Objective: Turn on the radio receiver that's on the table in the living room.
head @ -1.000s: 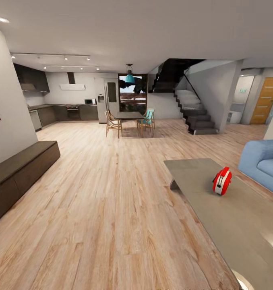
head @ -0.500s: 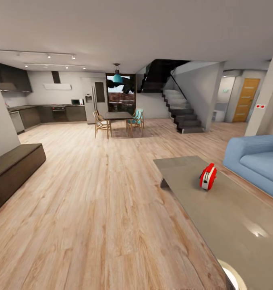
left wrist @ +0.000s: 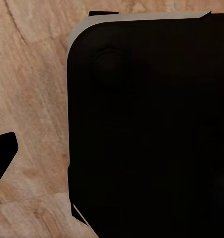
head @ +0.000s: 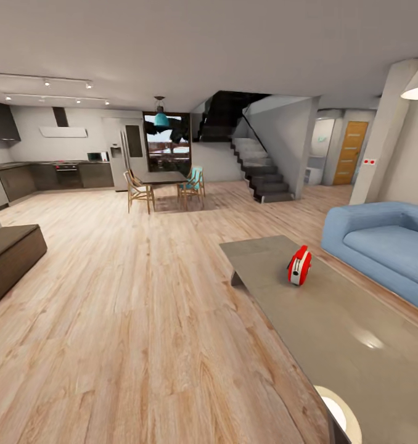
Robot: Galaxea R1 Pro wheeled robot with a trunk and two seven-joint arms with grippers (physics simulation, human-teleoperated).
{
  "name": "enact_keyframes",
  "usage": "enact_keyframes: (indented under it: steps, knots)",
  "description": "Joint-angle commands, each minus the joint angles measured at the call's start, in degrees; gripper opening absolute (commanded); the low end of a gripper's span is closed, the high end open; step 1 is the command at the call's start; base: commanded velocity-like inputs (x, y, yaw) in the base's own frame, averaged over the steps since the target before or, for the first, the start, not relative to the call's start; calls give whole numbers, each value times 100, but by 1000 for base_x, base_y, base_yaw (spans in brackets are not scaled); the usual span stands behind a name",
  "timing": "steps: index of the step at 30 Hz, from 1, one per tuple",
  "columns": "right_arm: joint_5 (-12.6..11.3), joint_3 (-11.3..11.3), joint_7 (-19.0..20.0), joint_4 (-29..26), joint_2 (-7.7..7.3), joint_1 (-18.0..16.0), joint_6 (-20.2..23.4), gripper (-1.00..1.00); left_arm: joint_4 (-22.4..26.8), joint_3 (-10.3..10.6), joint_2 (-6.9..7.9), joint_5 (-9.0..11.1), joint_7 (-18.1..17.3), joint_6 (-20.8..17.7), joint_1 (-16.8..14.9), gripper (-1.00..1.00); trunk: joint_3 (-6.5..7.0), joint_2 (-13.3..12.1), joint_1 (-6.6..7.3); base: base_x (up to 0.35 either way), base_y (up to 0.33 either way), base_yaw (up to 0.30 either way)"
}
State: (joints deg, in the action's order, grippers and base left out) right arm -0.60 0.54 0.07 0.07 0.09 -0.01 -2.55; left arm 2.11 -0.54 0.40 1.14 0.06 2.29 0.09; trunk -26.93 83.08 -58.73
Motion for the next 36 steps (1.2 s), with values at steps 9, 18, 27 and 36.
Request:
enact_keyframes:
  steps: [9,18,27,36]
  knots:
    - [15,-8,0,-1,-3,0,9,100,0,2,9,2,7,0,0,100,0,0,0,0,0,-7]
    - [25,-19,2,-1,-5,-2,52,100,-2,-77,21,433,46,-17,0,100,0,0,0,258,0,0]
    - [25,-19,2,-1,-6,0,60,100,-1,-77,23,439,46,-12,0,100,0,0,0,324,0,0]
    - [25,-19,0,-4,-6,-2,52,100,-2,-78,21,453,46,-10,0,100,0,0,0,324,0,0]
